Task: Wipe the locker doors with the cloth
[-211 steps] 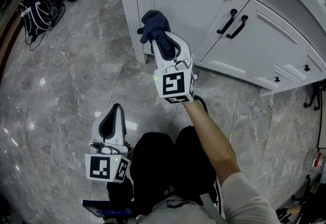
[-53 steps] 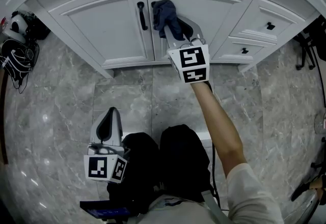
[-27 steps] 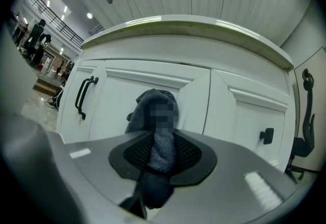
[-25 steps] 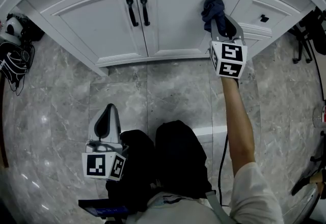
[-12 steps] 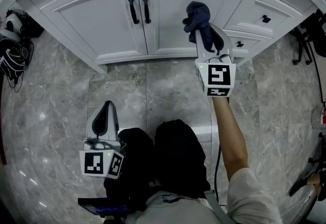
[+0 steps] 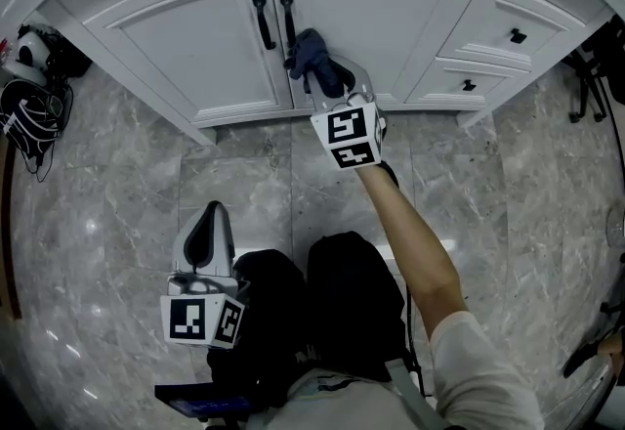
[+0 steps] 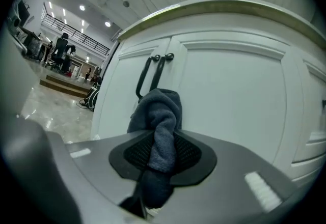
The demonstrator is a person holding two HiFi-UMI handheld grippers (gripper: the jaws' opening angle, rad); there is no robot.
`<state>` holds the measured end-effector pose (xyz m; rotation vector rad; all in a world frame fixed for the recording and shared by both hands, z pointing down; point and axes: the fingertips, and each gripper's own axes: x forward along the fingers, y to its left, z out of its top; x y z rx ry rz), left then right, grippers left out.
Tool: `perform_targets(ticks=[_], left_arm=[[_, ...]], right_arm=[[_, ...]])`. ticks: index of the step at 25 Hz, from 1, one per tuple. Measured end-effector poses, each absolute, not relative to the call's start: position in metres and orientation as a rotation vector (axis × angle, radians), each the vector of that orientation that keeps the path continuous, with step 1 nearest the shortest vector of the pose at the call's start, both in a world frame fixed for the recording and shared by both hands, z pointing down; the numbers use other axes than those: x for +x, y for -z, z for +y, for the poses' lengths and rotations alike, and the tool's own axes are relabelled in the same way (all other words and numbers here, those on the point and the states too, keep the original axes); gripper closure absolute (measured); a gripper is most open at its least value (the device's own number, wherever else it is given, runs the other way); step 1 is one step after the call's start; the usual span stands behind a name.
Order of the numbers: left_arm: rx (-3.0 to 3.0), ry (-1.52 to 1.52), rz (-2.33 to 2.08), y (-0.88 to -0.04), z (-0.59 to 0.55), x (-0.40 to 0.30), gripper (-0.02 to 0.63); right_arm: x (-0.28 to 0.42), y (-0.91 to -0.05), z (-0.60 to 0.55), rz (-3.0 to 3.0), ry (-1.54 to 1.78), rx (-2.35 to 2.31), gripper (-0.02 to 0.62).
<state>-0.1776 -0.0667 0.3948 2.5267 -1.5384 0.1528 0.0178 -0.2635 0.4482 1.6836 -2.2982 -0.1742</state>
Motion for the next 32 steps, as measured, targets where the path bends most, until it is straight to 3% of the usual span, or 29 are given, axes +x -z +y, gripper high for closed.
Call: perform_targets(ticks=[5,20,32], left_arm=[[2.521,-0.160,-1.548,-0.395,-0.069,-0.182,0.604],[2.530,-0.167,-1.536,-0.397,-0.069,-0.176,0.604],[2.533,-0.165,-1.533,-0.397,-0.065,-0.172,0.604]], right_arm=[[0.040,-0.453,-0.272,-2.268,0.168,1.697,0.495],[0.197,-0.446,-0.245,-1.980,0.143,1.987,0.495],[0.234,-0.439,-0.220,-1.904,0.135,2.083,0.499]])
